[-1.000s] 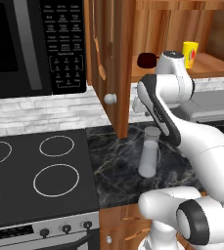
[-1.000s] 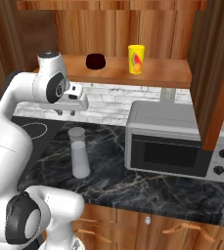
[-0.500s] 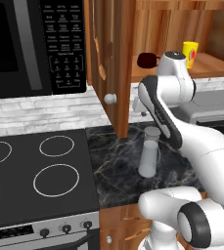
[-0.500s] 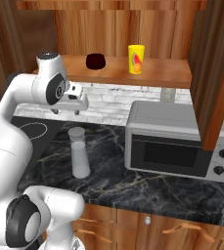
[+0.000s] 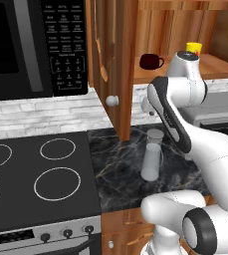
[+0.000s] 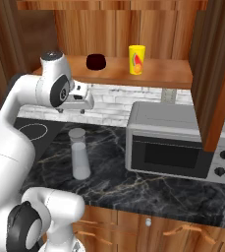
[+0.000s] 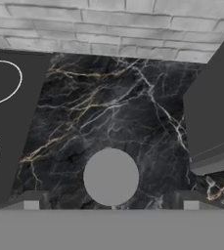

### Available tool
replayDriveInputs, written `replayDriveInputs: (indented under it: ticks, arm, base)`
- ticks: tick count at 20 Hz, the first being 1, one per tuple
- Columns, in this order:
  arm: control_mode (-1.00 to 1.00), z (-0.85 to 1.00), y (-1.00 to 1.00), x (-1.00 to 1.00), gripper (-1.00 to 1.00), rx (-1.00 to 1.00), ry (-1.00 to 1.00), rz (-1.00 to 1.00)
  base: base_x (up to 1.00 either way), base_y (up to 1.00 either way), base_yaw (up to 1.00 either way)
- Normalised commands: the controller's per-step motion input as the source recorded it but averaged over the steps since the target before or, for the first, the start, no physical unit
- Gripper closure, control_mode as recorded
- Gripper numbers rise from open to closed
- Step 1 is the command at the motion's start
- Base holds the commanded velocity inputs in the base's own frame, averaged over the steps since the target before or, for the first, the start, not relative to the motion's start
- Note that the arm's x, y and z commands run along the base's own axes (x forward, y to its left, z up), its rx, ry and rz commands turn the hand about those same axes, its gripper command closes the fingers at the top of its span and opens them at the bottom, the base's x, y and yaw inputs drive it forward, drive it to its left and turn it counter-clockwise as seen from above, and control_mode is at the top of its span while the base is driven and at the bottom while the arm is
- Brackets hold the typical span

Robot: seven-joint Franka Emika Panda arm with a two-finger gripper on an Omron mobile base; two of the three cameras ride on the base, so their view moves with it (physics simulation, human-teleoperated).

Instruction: There is a tray on the dining counter. Grab the cup, mug, and pitcher and place them on the tray. The pitcher may be placed next to the tray if it cannot fit the tray.

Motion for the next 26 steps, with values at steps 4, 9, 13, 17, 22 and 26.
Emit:
replayDriveInputs:
  ticks: [4, 9, 13, 17, 22, 26]
  arm:
    - [-1.0, 0.2, -0.23, 0.0, -1.0, 0.0, -0.04, 0.0]
    - [-1.0, 0.2, -0.17, 0.0, -1.0, 0.0, -0.01, 0.0]
    - [-1.0, 0.25, -0.11, -0.04, -1.0, 0.0, -0.02, 0.0]
    - [-1.0, 0.4, -0.02, -0.08, -1.0, 0.0, 0.0, -0.04]
    - [-1.0, 0.44, 0.0, -0.15, -1.0, 0.0, 0.0, -0.08]
    - [-1.0, 0.44, -0.1, -0.35, -1.0, 0.0, -0.01, -0.08]
  base:
    - [0.0, 0.0, 0.0]
    - [0.0, 0.0, 0.0]
    - [0.0, 0.0, 0.0]
    - [0.0, 0.0, 0.0]
    - [0.0, 0.0, 0.0]
    - [0.0, 0.0, 0.0]
